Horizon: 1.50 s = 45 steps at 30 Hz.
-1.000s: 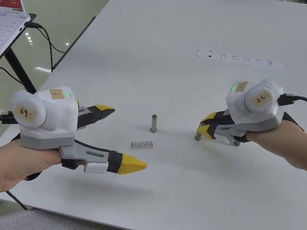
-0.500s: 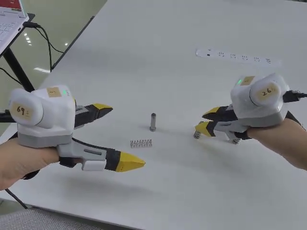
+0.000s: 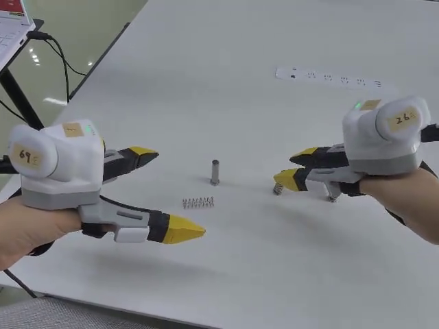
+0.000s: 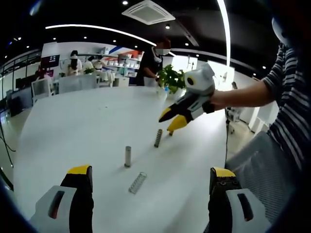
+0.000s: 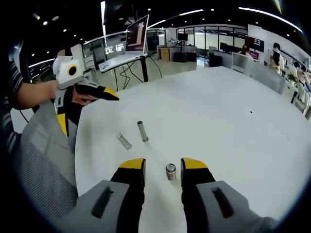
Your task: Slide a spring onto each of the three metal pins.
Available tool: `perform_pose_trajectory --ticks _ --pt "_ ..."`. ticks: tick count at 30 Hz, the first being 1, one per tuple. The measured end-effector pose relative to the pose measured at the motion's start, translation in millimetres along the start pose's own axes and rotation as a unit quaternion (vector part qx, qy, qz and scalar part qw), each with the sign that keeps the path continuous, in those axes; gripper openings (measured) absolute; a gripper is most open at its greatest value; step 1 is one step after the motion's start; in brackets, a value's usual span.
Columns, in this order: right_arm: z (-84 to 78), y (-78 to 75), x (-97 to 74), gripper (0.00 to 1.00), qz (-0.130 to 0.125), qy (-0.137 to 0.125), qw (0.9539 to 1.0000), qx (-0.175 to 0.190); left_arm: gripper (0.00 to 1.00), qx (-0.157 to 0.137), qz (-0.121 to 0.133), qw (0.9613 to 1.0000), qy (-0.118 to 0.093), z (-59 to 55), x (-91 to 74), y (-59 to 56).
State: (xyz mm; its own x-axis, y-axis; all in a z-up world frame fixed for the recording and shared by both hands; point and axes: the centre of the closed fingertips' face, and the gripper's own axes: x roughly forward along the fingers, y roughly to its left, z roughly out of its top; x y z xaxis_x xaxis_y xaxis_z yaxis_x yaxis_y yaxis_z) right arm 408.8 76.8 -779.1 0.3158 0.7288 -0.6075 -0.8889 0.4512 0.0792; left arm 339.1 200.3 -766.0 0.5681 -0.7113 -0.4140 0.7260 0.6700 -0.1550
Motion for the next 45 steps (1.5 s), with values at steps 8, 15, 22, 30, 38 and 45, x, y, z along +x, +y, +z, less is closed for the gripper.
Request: perform_pose_trajectory --ticks 8,15,22,30,38,45 --pt "7.0 13.9 -10.0 0.26 0.014 -0.031 0.9989 0.033 0.98 0.0 0.0 1.0 0.001 -0.9 0.3 0.9" --pt "3.1 23.0 -11.2 0.26 0.022 -0.033 0.9984 0.04 0.98 -0.001 -0.002 1.0 0.001 -0.7 1.1 0.8" --pt "-2.9 32.6 -8.9 0.26 0.034 -0.022 0.9984 0.038 0.98 -0.002 -0.001 1.0 0.002 -1.3 0.5 1.7" --pt "-5.4 39.7 0.7 0.24 0.049 0.017 0.9987 -0.001 0.98 -0.003 0.001 1.0 0.002 -1.6 -1.9 3.5" --pt "4.7 47.8 13.9 0.23 0.073 0.047 0.9949 -0.052 0.98 -0.001 0.0 1.0 0.004 -2.8 -4.3 4.9" --pt "17.2 62.2 27.2 0.22 0.102 0.078 0.9846 -0.118 0.98 0.0 -0.004 1.0 0.007 -3.3 -3.4 3.5"
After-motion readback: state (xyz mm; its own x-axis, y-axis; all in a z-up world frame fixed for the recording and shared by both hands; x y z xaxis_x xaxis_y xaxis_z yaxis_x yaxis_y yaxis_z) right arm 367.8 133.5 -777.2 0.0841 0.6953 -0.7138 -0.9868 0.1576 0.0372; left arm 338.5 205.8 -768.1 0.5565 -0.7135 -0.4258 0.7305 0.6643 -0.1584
